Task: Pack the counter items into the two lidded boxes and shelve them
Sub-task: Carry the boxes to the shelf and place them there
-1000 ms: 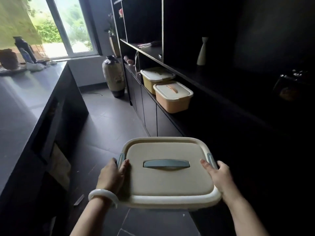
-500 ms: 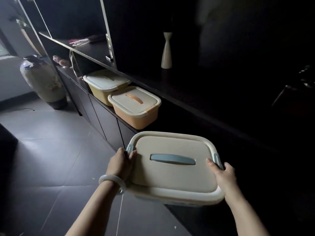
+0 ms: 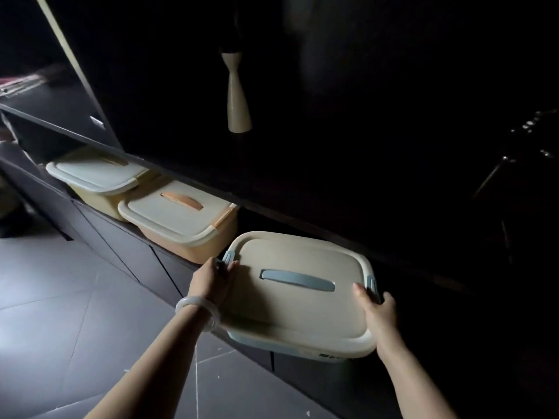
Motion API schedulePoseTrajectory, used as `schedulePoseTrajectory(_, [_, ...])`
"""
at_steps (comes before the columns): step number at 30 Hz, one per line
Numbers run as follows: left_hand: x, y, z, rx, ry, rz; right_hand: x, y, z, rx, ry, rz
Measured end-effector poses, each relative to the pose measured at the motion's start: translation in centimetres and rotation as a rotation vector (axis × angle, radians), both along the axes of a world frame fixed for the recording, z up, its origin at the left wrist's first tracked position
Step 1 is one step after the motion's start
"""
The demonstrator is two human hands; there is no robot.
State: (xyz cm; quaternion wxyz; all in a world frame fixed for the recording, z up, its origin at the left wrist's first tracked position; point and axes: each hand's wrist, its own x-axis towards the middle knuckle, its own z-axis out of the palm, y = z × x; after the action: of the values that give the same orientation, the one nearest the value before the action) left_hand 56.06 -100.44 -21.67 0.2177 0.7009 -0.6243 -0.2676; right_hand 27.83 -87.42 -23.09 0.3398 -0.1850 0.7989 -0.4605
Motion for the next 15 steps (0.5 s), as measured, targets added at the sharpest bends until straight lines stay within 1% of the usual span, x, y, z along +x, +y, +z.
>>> schedulePoseTrajectory(2, [-0.1, -1.7, -0.7, -0.007, -0.008, -0.04, 0.7, -0.2, -0.4, 0.03, 0.026, -0.047])
schedulePoseTrajectory(8, [0.2, -5.0, -2.5, -0.045, 0.123, -0.127, 2.6, -0.6, -0.9, 0.118, 0.149, -0.161])
schedulePoseTrajectory(15, [0.7, -7.0, -2.7, -0.018, 0.224, -0.195, 4.2, -1.3, -1.0, 0.151, 0.209, -0.257])
